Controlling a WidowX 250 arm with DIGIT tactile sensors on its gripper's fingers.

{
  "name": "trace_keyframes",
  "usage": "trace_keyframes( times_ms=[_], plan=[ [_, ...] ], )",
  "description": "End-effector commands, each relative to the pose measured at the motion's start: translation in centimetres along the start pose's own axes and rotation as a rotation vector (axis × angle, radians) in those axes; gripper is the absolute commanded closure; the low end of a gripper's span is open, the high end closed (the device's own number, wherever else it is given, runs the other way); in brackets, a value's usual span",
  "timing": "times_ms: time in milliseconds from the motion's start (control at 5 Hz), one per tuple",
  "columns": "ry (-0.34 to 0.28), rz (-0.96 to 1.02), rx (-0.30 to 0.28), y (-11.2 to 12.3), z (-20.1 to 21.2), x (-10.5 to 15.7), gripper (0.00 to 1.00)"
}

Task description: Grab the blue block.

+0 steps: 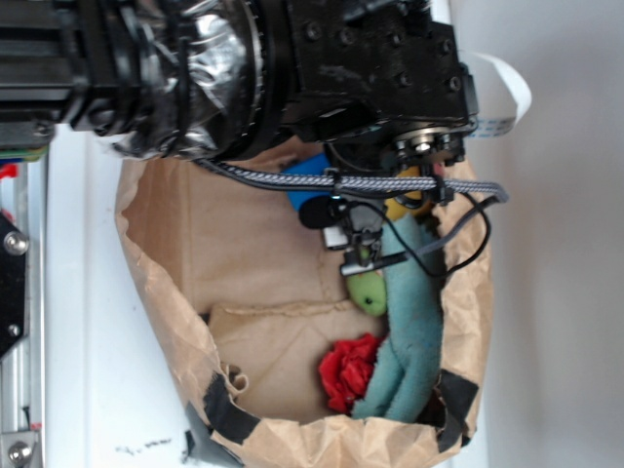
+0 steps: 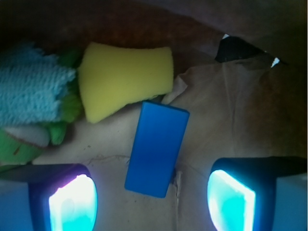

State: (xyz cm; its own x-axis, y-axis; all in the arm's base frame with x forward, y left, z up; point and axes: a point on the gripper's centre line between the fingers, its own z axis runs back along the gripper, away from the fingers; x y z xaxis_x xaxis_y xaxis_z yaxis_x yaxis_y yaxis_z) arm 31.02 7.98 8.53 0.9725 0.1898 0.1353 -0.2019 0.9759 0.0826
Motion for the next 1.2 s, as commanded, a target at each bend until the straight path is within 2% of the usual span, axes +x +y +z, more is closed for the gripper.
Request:
trace_keyframes(
  times_ms=[0, 200, 400, 600, 800, 1000],
  plan=[
    [-0.064, 0.068, 0.017, 0.5, 0.1, 2.5, 0.00],
    [-0.066, 0.048, 0.035, -0.3, -1.5, 2.2, 0.00],
    [-0.074, 0.081, 0.005, -1.2, -2.5, 1.5, 0.00],
    [-0.091, 0.069, 0.034, -1.7, -3.6, 1.2, 0.00],
    [-0.107, 0.075, 0.052, -2.4, -3.8, 2.2, 0.06],
    [-0.143, 0.085, 0.059, -2.1, -3.2, 1.8, 1.00]
  ],
)
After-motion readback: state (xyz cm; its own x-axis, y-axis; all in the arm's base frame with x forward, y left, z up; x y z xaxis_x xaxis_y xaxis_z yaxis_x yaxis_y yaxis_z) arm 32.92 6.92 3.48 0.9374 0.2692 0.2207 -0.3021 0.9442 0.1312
